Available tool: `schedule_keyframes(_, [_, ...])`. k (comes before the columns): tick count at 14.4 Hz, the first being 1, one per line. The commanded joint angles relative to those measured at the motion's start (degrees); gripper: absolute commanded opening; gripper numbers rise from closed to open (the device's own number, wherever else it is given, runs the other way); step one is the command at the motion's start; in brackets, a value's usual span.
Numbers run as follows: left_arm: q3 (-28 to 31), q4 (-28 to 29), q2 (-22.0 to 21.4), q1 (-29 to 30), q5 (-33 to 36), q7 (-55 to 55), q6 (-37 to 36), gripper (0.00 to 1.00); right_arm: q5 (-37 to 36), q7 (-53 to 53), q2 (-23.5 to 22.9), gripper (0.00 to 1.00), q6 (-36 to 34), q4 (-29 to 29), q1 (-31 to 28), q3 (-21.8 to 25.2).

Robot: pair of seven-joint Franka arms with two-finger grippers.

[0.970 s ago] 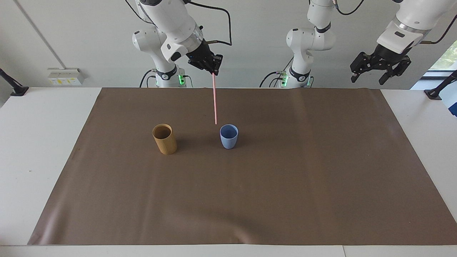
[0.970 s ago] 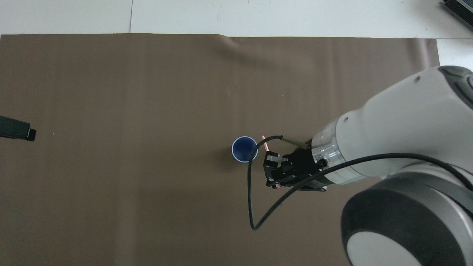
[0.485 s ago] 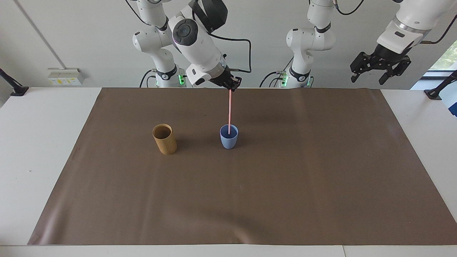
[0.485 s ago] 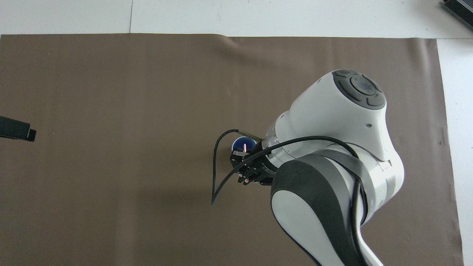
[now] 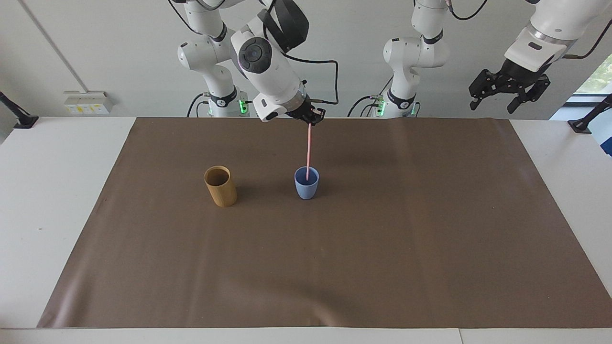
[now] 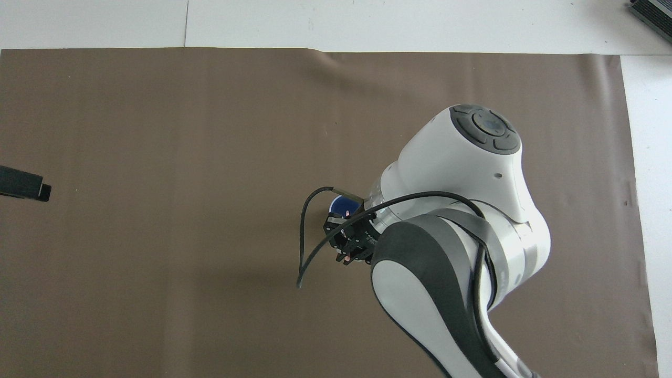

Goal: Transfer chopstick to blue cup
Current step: 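Lower the pink stick into the blue cup and open the right gripper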

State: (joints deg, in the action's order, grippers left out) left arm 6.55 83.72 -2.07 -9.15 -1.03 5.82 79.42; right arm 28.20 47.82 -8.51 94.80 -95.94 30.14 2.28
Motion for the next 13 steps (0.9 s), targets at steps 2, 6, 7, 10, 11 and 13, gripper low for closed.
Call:
schedule_keyframes(2, [-0.75, -1.45, 0.57, 1.24, 0.32, 0.59, -1.37, 1.00, 1.60, 0.87, -0.98, 0.36, 2.41, -0.48, 0.27, 0.18])
schedule_keyframes(6, [-0.75, -1.54, 0.57, 1.24, 0.32, 0.59, -1.38, 1.00, -0.59, -0.44, -0.89, 1.00, 2.40, -0.04, 0.44, 0.27])
schedule_keyframes(7, [-0.75, -1.54, 0.57, 1.24, 0.32, 0.59, -1.37, 1.00, -3.38, -1.75, -0.54, 1.00, 2.41, 0.14, 0.44, 0.18])
schedule_keyframes(10, [-0.75, -1.45, 0.57, 1.15, 0.32, 0.59, -1.46, 1.00, -11.83, -4.83, 0.78, 1.00, 3.02, 1.54, 0.27, 0.27])
schedule_keyframes(11, [-0.75, -1.45, 0.57, 1.24, 0.32, 0.59, -1.46, 1.00, -14.98, -5.62, 1.04, 1.00, 3.63, 2.15, 0.00, 0.36])
schedule_keyframes(13, [-0.75, -1.54, 0.57, 1.24, 0.32, 0.59, -1.37, 1.00, -22.10, -7.12, 2.00, 1.00, 5.56, 2.16, -0.09, 0.45])
